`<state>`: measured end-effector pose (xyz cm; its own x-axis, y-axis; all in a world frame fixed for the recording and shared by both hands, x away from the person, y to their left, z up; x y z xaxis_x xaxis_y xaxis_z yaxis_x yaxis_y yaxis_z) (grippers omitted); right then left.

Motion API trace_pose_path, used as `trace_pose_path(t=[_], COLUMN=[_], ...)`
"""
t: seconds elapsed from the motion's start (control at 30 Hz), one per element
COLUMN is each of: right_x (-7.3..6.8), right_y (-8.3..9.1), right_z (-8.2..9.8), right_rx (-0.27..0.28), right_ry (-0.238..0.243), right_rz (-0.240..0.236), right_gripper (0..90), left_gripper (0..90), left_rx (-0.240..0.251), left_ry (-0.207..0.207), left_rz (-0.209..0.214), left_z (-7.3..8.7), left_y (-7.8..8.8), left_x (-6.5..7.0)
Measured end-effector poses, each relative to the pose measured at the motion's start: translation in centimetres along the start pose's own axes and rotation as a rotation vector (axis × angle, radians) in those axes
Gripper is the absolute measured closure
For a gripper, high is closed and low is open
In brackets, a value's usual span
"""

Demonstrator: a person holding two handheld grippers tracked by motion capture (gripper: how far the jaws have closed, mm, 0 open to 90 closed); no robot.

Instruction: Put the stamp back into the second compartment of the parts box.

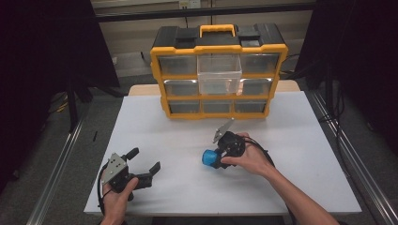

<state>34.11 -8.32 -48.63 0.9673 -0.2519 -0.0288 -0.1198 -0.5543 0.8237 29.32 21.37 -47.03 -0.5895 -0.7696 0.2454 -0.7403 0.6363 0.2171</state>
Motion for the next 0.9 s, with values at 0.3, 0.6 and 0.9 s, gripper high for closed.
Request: trace_pose_path(t=[0.3,0.6,0.9], right_x=[0.1,-0.2,-0.3], right_y=[1.8,3.0,4.2], right_z=[-0.4,-0.4,-0.7], right_rx=[0.103,0.127,0.170], right_ry=[0.031,0.037,0.048], right_rz=[0.027,0.037,0.051], right_gripper=[41.7,41.7,41.7], left_gripper=[2.7,2.7,2.7], left_rx=[0.006,0.015,0.023], left_ry=[0.009,0.008,0.022], left_rz=[0.002,0.010,0.009], left_z=[0.0,-0.1,-0.1], left_y=[-0.1,0.0,-0.1], left_x=[0.1,0.1,0.2])
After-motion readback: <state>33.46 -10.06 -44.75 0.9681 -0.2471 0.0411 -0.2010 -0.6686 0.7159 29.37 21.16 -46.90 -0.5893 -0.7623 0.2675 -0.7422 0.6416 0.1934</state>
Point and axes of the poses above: each handheld gripper's, and its own axes: y roughly backward along the jaws, z roughly out of its underside, x roughly to its right, the point moved 5 cm from there along -y, roughly forward along the jaws, and after that the axes turned 11 degrees about y, right-handed, at the moved point
